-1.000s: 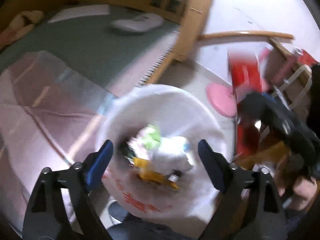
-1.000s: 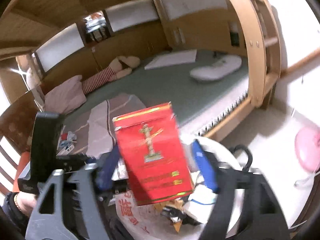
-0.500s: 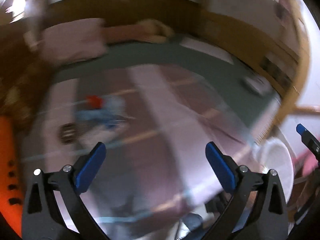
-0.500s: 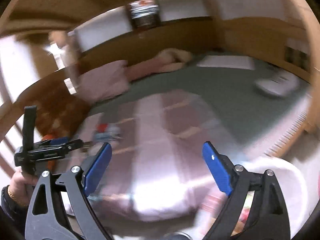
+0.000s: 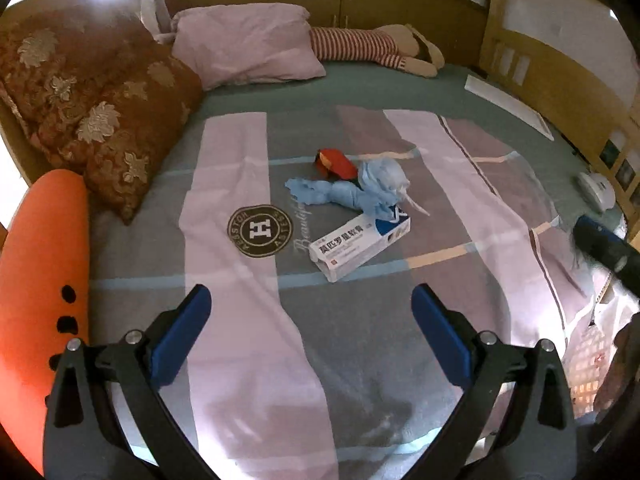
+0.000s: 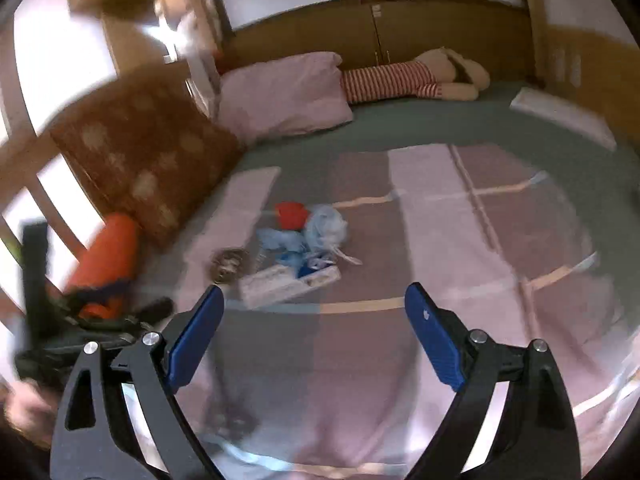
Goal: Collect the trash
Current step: 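Bring both tools back over the remaining trash on the bed, then grasp the white ointment box with the left gripper while the right grasps the blue cloth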
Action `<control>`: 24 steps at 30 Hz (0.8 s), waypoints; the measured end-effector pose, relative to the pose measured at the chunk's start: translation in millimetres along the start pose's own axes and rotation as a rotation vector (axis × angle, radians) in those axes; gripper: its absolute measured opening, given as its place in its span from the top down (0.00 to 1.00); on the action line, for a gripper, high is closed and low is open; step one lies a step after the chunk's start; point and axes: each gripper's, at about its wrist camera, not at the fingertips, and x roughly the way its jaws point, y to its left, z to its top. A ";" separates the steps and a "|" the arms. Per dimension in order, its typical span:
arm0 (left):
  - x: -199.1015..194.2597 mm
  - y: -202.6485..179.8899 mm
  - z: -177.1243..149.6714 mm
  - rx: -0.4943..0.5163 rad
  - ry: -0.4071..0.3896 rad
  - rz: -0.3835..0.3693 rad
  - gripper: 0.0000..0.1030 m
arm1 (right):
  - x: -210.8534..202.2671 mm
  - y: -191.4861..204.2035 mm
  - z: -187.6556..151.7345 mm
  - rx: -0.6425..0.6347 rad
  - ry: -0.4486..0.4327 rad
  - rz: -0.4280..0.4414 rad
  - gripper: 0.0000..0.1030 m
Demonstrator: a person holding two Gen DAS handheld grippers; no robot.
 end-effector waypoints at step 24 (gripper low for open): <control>76.1 -38.3 11.1 0.180 0.040 -0.051 0.03 | 141.5 -28.2 28.2 0.087 0.196 0.045 0.13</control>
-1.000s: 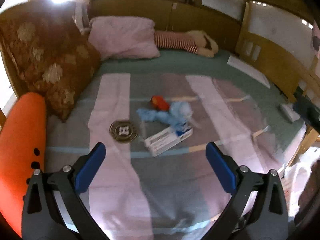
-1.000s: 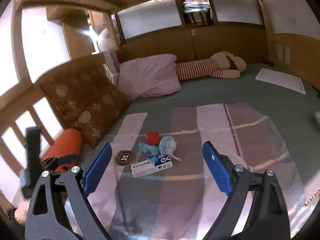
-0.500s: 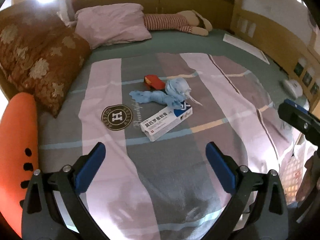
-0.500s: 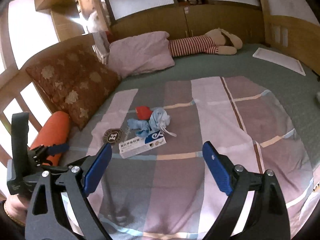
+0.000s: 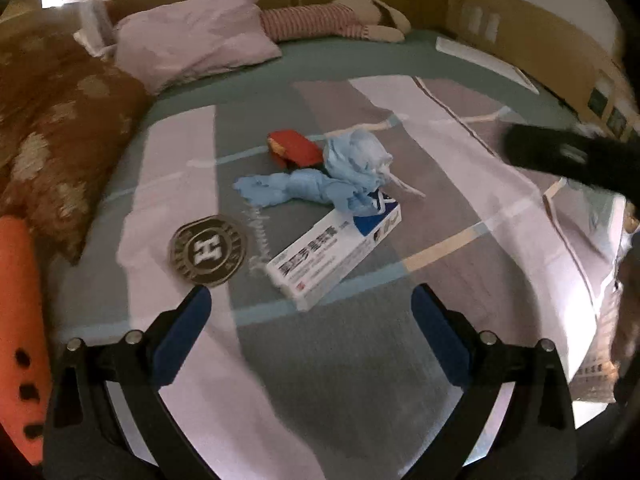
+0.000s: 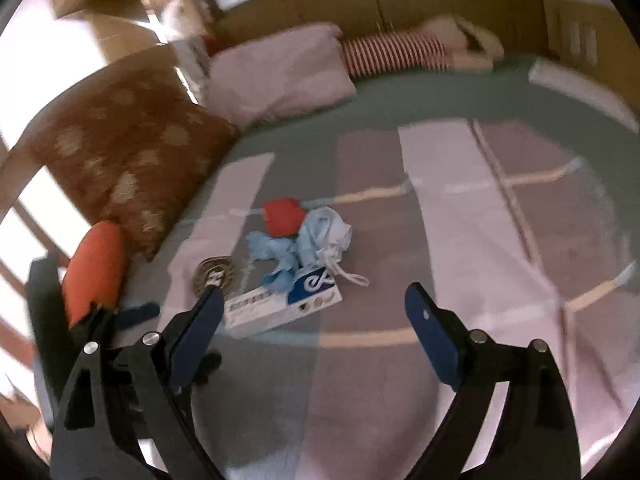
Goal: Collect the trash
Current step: 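Grasp the white ointment box with the left gripper while the right grasps the blue cloth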
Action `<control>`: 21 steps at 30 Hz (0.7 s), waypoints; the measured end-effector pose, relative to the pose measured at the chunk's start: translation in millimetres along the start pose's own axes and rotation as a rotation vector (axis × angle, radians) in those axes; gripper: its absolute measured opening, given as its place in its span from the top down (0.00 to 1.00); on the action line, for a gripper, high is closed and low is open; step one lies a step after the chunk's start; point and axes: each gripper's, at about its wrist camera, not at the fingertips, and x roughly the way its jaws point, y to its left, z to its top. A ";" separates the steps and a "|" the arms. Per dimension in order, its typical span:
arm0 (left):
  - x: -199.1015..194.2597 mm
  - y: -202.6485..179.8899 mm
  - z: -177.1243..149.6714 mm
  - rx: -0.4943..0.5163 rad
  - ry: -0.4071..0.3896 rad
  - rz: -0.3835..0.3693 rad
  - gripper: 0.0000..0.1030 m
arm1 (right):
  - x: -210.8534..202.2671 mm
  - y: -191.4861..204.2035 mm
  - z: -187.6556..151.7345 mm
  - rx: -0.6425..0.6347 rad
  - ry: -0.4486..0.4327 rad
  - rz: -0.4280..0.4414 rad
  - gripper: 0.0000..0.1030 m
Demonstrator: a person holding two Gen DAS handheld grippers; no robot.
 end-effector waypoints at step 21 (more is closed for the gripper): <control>79.3 -7.6 10.1 0.071 0.127 -0.144 0.47 | 101.5 -11.8 34.4 0.005 0.113 -0.019 0.82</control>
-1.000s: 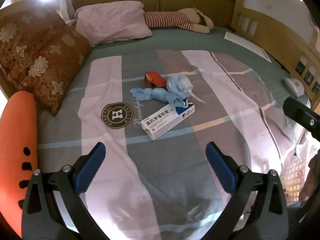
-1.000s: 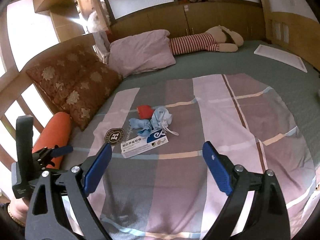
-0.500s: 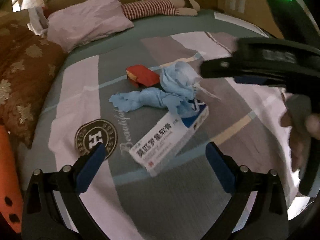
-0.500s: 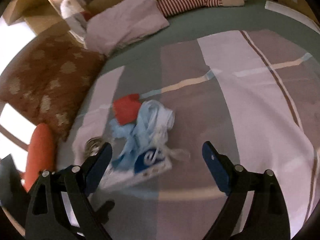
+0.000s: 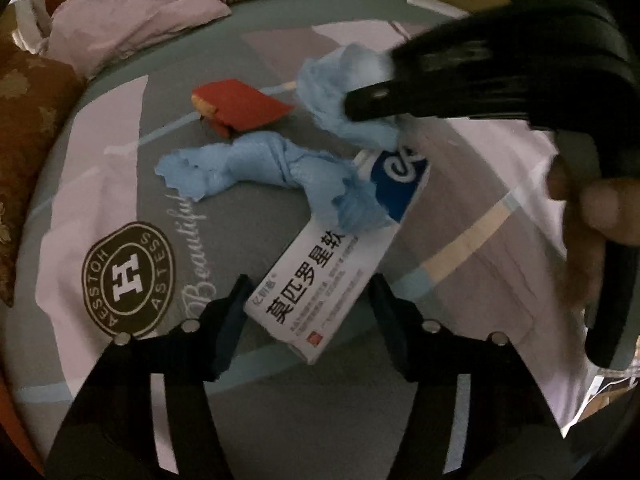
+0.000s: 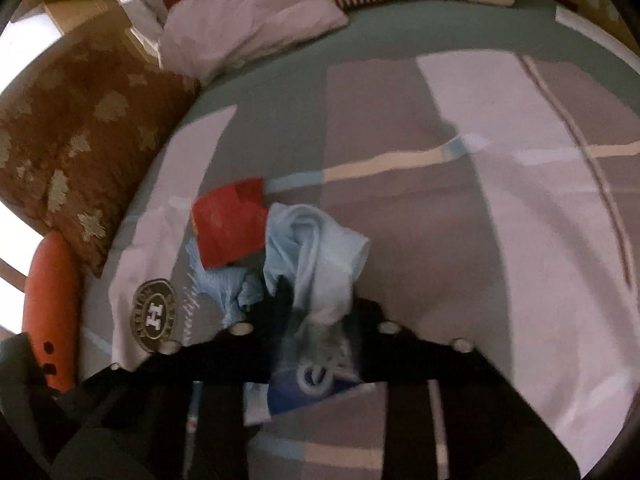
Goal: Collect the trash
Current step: 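Grasp the white ointment box with the left gripper while the right grasps the blue cloth, then carry the ointment box and light blue cloth over the white bin and open both grippers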
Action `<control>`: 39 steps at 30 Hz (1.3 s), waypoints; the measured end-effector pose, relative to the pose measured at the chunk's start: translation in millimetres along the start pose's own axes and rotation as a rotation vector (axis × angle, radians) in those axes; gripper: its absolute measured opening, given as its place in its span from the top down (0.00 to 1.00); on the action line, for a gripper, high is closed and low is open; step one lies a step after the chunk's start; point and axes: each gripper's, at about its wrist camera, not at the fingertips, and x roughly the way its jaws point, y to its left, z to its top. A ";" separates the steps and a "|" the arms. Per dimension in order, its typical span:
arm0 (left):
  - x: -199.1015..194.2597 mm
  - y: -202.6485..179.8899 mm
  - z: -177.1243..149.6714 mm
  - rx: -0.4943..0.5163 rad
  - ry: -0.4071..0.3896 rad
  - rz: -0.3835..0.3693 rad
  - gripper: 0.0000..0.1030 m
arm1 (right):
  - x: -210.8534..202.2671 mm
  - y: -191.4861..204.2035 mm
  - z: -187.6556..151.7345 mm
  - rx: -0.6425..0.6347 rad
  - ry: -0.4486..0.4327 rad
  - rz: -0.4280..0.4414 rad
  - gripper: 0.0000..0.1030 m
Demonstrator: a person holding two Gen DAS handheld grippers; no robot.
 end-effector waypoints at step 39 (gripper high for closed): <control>-194.3 -28.6 -68.4 -0.321 -0.298 0.079 0.51 | -241.9 25.7 -152.2 -0.162 -0.304 0.015 0.82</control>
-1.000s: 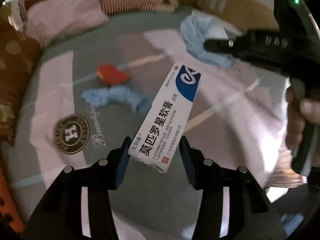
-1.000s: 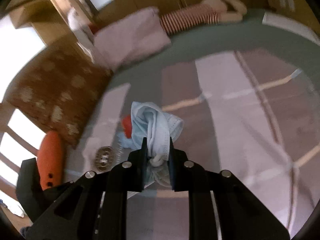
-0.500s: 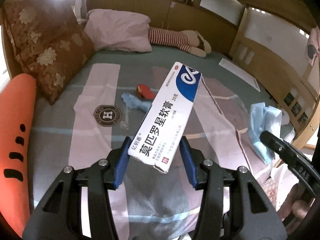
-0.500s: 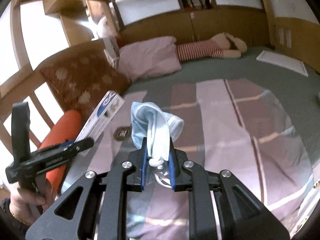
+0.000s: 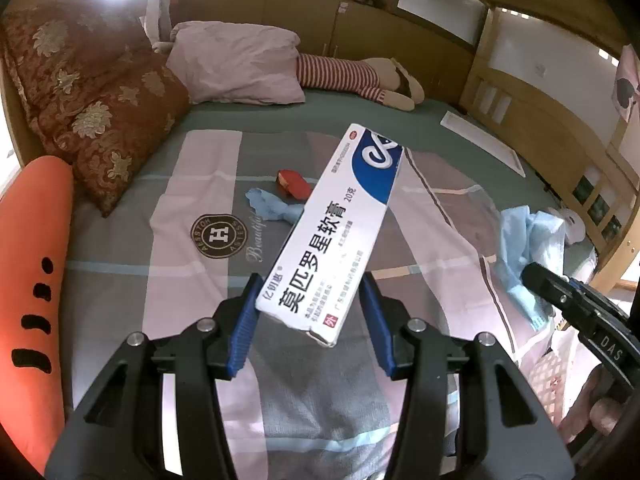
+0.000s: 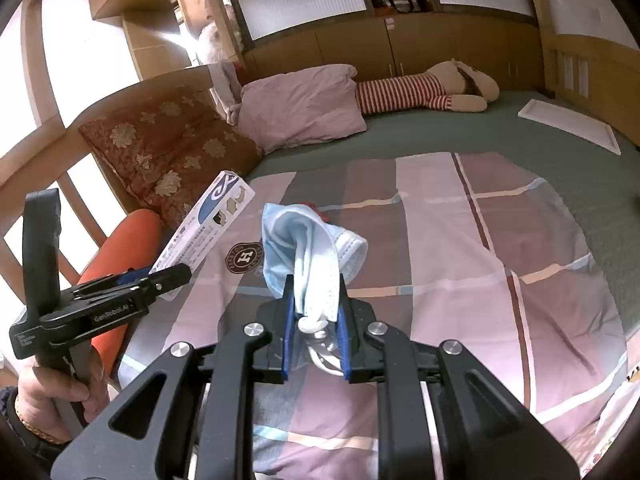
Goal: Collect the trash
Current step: 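Carry the ointment box and light blue cloth over the white bin and open both grippers, then bring both tools back over the red cloth and blue cloth on the bed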
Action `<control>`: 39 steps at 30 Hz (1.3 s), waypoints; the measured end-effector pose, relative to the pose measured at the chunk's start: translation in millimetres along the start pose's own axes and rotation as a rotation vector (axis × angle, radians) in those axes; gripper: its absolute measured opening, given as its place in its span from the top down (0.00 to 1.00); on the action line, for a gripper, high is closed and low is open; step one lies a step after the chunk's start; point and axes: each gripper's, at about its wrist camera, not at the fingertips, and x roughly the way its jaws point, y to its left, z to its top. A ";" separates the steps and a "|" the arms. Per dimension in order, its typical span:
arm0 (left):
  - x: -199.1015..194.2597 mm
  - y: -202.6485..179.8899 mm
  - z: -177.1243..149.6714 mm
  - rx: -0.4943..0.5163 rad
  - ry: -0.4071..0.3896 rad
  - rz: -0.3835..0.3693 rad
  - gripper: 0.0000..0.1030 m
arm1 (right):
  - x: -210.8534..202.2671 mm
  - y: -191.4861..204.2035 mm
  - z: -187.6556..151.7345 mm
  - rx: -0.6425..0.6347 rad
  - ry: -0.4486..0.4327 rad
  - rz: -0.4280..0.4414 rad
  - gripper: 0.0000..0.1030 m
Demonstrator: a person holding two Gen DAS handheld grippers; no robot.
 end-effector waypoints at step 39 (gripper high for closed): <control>0.4 -110.0 22.1 0.154 0.093 -0.254 0.03 | -211.4 -136.4 -59.8 0.271 -0.180 -0.366 0.15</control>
